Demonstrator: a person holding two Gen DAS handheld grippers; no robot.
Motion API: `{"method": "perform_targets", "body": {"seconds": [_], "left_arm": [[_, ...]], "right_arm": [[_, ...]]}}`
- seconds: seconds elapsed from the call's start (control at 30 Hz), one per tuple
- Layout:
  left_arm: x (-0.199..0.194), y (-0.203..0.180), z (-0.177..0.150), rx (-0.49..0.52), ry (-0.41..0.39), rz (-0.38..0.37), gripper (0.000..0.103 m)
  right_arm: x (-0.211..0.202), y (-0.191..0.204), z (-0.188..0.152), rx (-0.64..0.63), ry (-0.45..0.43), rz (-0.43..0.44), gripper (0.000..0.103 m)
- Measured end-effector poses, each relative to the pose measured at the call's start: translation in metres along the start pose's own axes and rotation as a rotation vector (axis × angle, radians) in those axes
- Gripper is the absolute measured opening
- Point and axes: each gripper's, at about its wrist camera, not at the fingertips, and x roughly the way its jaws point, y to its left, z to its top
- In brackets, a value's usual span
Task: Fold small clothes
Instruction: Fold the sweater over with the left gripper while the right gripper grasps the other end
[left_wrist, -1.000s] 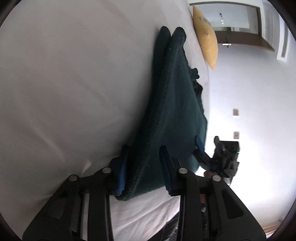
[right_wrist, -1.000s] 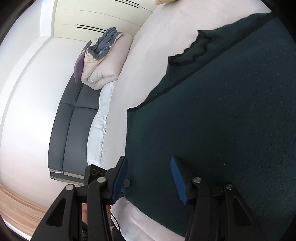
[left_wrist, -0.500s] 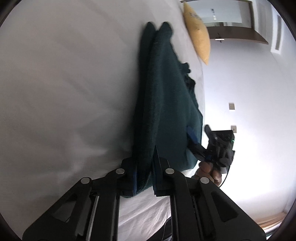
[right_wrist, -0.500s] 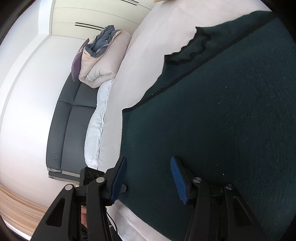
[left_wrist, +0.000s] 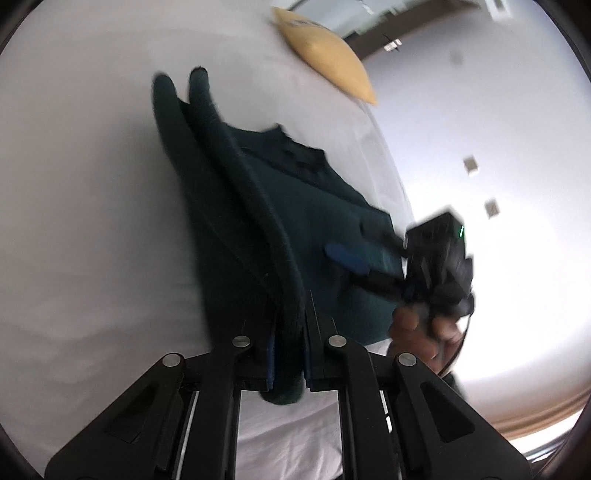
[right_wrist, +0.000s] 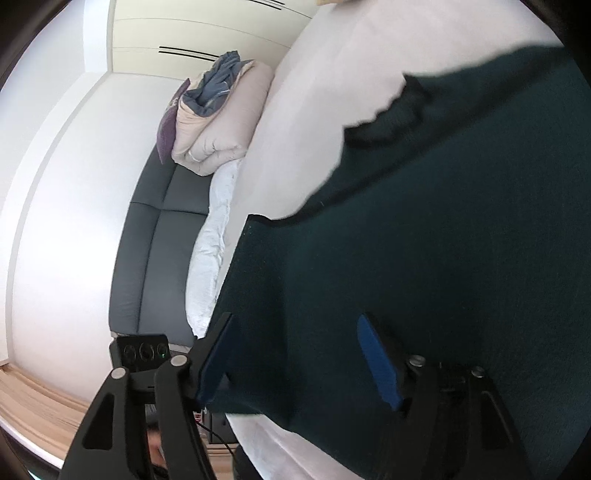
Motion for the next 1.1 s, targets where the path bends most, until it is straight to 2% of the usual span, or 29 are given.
{"method": "perform_targets", "body": {"seconds": [0.07,0.2,0.27,0.43,0.6,0.7,0.77,0.87,0.97,1.1], "left_arm": [[0.015,-0.016,-0.004,0.040,0.006,0.022,0.009],[0.042,-0.030,-0.016,0.071,0.029,0.044,0.009],[0.049,-0.034,-0.021,0.083,0.034,0.058,0.009],[0.049,-0.036,-0.030,0.101,0.044,0.068,0.009],[0.041,-0.034,-0.032,0.090,0.043,0.057,0.009],[0.034,-0.034,-0.035,0.092,0.041,0.054,0.009],[0.029,-0.034,-0.038,0.095,0.039,0.056,0.009],[0.021,-0.035,-0.041,0.106,0.033,0.061,0.009],[0.016,-0.045,-0.045,0.127,0.035,0.068,0.009],[0.025,-0.071,-0.045,0.163,0.053,0.073,0.009]], "right_arm": [[-0.004,0.004,0.012,0.002,-0.004,0.016,0.076],[-0.003,0.019,0.033,-0.047,0.017,-0.019,0.080],[0.003,0.024,0.038,-0.068,0.046,-0.037,0.085],[0.030,0.031,0.045,-0.102,0.109,-0.090,0.085],[0.055,0.051,0.049,-0.167,0.135,-0.099,0.084],[0.067,0.063,0.053,-0.207,0.141,-0.129,0.069],[0.077,0.070,0.055,-0.249,0.160,-0.184,0.045],[0.082,0.071,0.056,-0.275,0.166,-0.247,0.020],[0.071,0.065,0.059,-0.265,0.129,-0.262,0.014],[0.045,0.057,0.060,-0.279,0.092,-0.291,0.014]]}}
